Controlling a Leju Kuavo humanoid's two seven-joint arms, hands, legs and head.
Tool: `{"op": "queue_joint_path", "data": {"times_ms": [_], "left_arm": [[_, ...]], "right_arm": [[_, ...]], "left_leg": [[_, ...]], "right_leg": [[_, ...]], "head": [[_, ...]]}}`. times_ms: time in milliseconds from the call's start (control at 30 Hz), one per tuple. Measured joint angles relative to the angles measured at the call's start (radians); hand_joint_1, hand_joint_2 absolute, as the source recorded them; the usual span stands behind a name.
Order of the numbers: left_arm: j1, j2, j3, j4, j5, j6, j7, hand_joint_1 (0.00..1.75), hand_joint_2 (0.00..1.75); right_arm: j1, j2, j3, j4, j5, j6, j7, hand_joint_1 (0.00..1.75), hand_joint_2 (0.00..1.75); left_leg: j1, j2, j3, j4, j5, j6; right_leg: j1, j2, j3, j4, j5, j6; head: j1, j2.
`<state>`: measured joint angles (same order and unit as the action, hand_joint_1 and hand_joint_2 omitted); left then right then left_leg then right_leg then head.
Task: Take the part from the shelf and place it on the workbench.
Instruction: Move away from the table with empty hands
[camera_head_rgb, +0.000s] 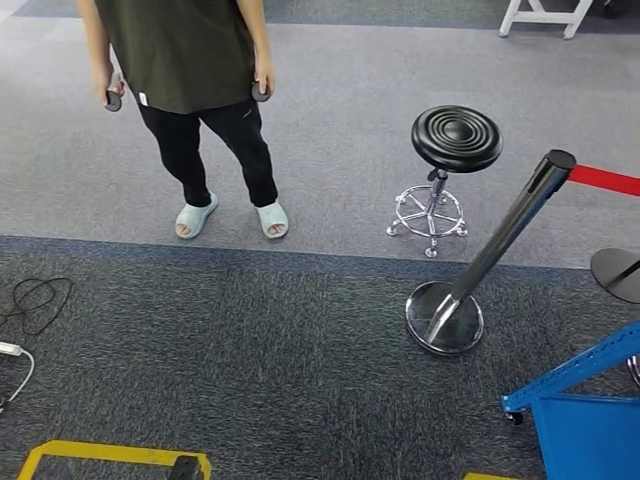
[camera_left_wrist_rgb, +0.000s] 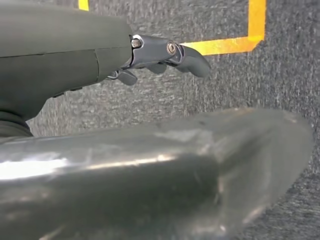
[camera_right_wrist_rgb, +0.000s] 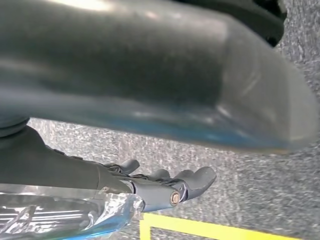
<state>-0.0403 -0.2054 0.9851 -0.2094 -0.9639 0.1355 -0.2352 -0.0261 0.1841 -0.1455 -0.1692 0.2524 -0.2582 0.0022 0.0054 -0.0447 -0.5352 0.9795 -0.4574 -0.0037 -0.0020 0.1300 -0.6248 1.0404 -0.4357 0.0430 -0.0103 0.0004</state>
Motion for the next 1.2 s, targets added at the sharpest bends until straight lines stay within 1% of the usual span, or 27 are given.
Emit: {"op": "queue_joint_path", "data": {"times_ms": [33,67,100,133,167,200,233,300,367,433,467,533,600,633,667,700,733,767,833,900,933,967,1033,1100,1133,1167,1200], "left_arm": [[0.000,-0.002,0.000,0.000,-0.003,-0.004,0.000,0.00,0.00],[0.001,-0.003,-0.001,0.000,-0.006,-0.006,0.000,0.00,0.00],[0.003,-0.003,-0.001,0.000,-0.009,-0.008,0.002,0.00,0.00],[0.004,-0.004,-0.002,0.000,-0.011,-0.010,0.004,0.00,0.00],[0.005,-0.004,-0.003,0.000,-0.012,-0.011,0.006,0.00,0.00],[0.004,-0.004,-0.004,0.000,-0.013,-0.012,0.008,0.00,0.00],[0.004,-0.004,-0.005,0.000,-0.013,-0.013,0.009,0.00,0.00],[0.003,-0.004,-0.007,0.000,-0.014,-0.014,0.010,0.00,0.00],[0.002,-0.004,-0.008,0.000,-0.015,-0.014,0.011,0.00,0.00],[0.000,-0.004,-0.008,0.000,-0.016,-0.014,0.012,0.00,0.00],[-0.002,-0.005,-0.008,0.000,-0.017,-0.014,0.012,0.00,0.00],[-0.005,-0.007,-0.009,0.000,-0.018,-0.014,0.013,0.00,0.00],[-0.004,-0.008,-0.009,0.000,-0.022,-0.015,0.019,0.00,0.00],[-0.003,-0.007,-0.009,0.000,-0.024,-0.016,0.022,0.00,0.00],[-0.002,-0.007,-0.010,0.000,-0.027,-0.017,0.026,0.00,0.00],[-0.001,-0.006,-0.010,0.000,-0.030,-0.019,0.030,0.00,0.00],[-0.001,-0.006,-0.011,0.000,-0.034,-0.021,0.033,0.00,0.00],[-0.001,-0.006,-0.012,0.000,-0.037,-0.022,0.036,0.00,0.00],[-0.002,-0.006,-0.014,0.000,-0.041,-0.024,0.039,0.00,0.00],[-0.005,-0.006,-0.015,0.000,-0.042,-0.025,0.040,0.00,0.00],[-0.006,-0.006,-0.016,0.000,-0.042,-0.025,0.041,0.00,0.00],[-0.007,-0.007,-0.016,0.000,-0.042,-0.025,0.041,0.00,0.00],[-0.008,-0.008,-0.019,0.000,-0.042,-0.025,0.041,0.00,0.00],[-0.004,-0.009,-0.021,0.000,-0.042,-0.031,0.038,0.00,0.00],[-0.002,-0.009,-0.022,0.000,-0.042,-0.036,0.036,0.00,0.00],[0.000,-0.009,-0.022,0.000,-0.042,-0.040,0.035,0.00,0.00],[0.000,-0.010,-0.023,0.000,-0.043,-0.043,0.035,0.00,0.00]], "right_arm": [[0.000,0.000,-0.001,0.000,0.000,-0.003,0.000,0.00,0.00],[-0.002,0.000,-0.001,0.000,0.000,-0.006,0.000,0.00,0.00],[-0.002,0.000,-0.002,0.000,0.000,-0.007,-0.001,0.00,0.00],[-0.002,0.000,-0.002,0.000,0.000,-0.007,-0.003,0.00,0.00],[-0.001,0.000,-0.002,0.000,0.000,-0.008,-0.005,0.00,0.00],[0.001,0.000,-0.002,0.000,0.000,-0.008,-0.008,0.00,0.00],[0.003,0.000,-0.003,0.000,0.000,-0.008,-0.009,0.00,0.00],[0.003,0.000,-0.003,0.000,0.000,-0.008,-0.011,0.00,0.00],[0.001,0.001,-0.003,0.000,0.000,-0.007,-0.012,0.00,0.00],[0.001,0.001,-0.003,0.000,0.000,-0.006,-0.013,0.00,0.00],[0.002,0.001,-0.003,0.000,0.000,-0.006,-0.012,0.00,0.00],[0.000,0.001,-0.004,0.000,0.000,-0.007,-0.011,0.00,0.00],[-0.004,0.001,-0.004,0.000,0.000,-0.008,-0.009,0.00,0.00],[-0.004,0.001,-0.005,0.000,0.000,-0.010,-0.007,0.00,0.00],[-0.004,0.001,-0.005,0.000,0.000,-0.011,-0.005,0.00,0.00],[-0.003,0.001,-0.007,0.000,0.000,-0.012,-0.002,0.00,0.00],[-0.003,0.001,-0.009,0.000,0.000,-0.013,0.001,0.00,0.00],[-0.003,0.001,-0.011,0.000,0.000,-0.013,0.006,0.00,0.00],[-0.004,0.002,-0.015,0.000,0.000,-0.013,0.014,0.00,0.00],[-0.003,0.002,-0.016,0.000,0.000,-0.013,0.019,0.00,0.00],[-0.001,0.002,-0.017,0.000,0.000,-0.013,0.020,0.00,0.00],[0.002,0.002,-0.019,0.000,0.000,-0.014,0.021,0.00,0.00],[0.003,0.001,-0.021,0.000,0.000,-0.014,0.022,0.00,0.00],[0.000,0.001,-0.022,0.000,0.000,-0.017,0.021,0.00,0.00],[-0.001,0.001,-0.023,0.000,0.000,-0.020,0.020,0.00,0.00],[0.000,0.001,-0.025,0.000,0.000,-0.023,0.017,0.00,0.00],[0.001,0.001,-0.026,0.000,0.000,-0.027,0.013,0.00,0.00]], "left_leg": [[0.001,0.015,0.002,-0.005,0.002,0.004],[0.000,0.030,0.004,-0.006,0.002,0.007],[-0.001,0.047,0.004,-0.006,0.001,0.009],[-0.001,0.064,0.005,-0.006,-0.001,0.009],[-0.001,0.080,0.006,-0.006,-0.002,0.008],[0.000,0.096,0.007,-0.005,-0.004,0.006],[0.001,0.109,0.010,-0.005,-0.007,0.003],[-0.001,0.132,0.020,-0.004,-0.016,-0.009],[-0.006,0.150,0.031,-0.002,-0.024,-0.021],[-0.005,0.169,0.039,-0.005,-0.027,-0.032],[-0.002,0.167,0.041,-0.004,-0.031,-0.039],[0.003,0.123,0.024,0.042,-0.067,-0.048],[0.004,0.068,-0.038,0.169,-0.133,-0.049],[0.004,0.058,-0.075,0.236,-0.158,-0.048],[0.003,0.054,-0.102,0.281,-0.165,-0.046],[0.003,0.051,-0.113,0.289,-0.152,-0.043],[0.003,0.047,-0.106,0.260,-0.120,-0.039],[0.003,0.036,-0.083,0.199,-0.077,-0.035],[0.005,-0.008,-0.031,0.071,-0.018,-0.029],[0.004,-0.033,-0.010,0.015,-0.008,-0.025],[0.004,-0.026,-0.008,0.010,-0.008,-0.021],[0.004,-0.016,-0.008,0.008,-0.005,-0.015],[0.005,0.008,-0.005,0.001,0.000,-0.002],[0.003,0.037,-0.003,-0.001,-0.001,0.006],[0.001,0.053,-0.002,-0.001,-0.002,0.008],[0.000,0.068,-0.001,-0.001,-0.004,0.009],[0.000,0.083,0.001,-0.001,-0.006,0.009]], "right_leg": [[0.002,-0.033,-0.017,0.037,-0.024,0.004],[0.004,-0.071,-0.044,0.094,-0.057,0.007],[0.003,-0.096,-0.076,0.163,-0.093,0.012],[0.001,-0.111,-0.105,0.224,-0.118,0.016],[-0.002,-0.118,-0.120,0.257,-0.126,0.020],[-0.005,-0.124,-0.115,0.251,-0.115,0.023],[-0.008,-0.133,-0.088,0.204,-0.088,0.026],[-0.012,-0.182,-0.006,0.065,-0.029,0.030],[-0.011,-0.215,0.036,-0.007,-0.006,0.019],[-0.007,-0.196,0.033,-0.009,-0.006,-0.001],[-0.007,-0.183,0.031,-0.010,-0.005,-0.009],[-0.008,-0.156,0.031,-0.013,-0.001,-0.023],[-0.008,-0.126,0.030,-0.014,0.001,-0.033],[-0.007,-0.110,0.029,-0.014,0.001,-0.035],[-0.005,-0.094,0.029,-0.014,0.001,-0.036],[-0.004,-0.077,0.029,-0.014,0.001,-0.036],[-0.004,-0.060,0.030,-0.014,0.002,-0.036],[-0.004,-0.043,0.031,-0.014,0.003,-0.034],[-0.004,-0.014,0.029,-0.012,0.004,-0.027],[-0.005,0.008,0.023,-0.013,0.007,-0.014],[-0.007,0.017,0.018,-0.017,0.009,-0.007],[-0.009,0.020,0.015,-0.018,0.011,-0.001],[-0.006,-0.024,-0.005,0.017,-0.016,0.008],[-0.002,-0.092,-0.057,0.131,-0.082,0.014],[-0.002,-0.109,-0.089,0.200,-0.114,0.016],[-0.003,-0.117,-0.112,0.250,-0.131,0.019],[-0.003,-0.122,-0.117,0.266,-0.129,0.021]], "head": [[0.002,0.000],[0.003,0.000],[0.004,0.000],[0.004,0.000],[0.004,0.000],[0.004,0.000],[0.004,0.000],[0.005,0.000],[0.002,0.000],[-0.003,0.000],[-0.004,0.000],[-0.007,0.000],[-0.011,0.000],[-0.012,0.000],[-0.012,0.000],[-0.012,0.000],[-0.012,0.000],[-0.012,0.000],[-0.012,0.000],[-0.012,0.000],[-0.012,0.000],[-0.012,0.000],[-0.007,0.000],[-0.002,0.000],[-0.002,0.000],[-0.002,0.000],[-0.002,0.000]]}}
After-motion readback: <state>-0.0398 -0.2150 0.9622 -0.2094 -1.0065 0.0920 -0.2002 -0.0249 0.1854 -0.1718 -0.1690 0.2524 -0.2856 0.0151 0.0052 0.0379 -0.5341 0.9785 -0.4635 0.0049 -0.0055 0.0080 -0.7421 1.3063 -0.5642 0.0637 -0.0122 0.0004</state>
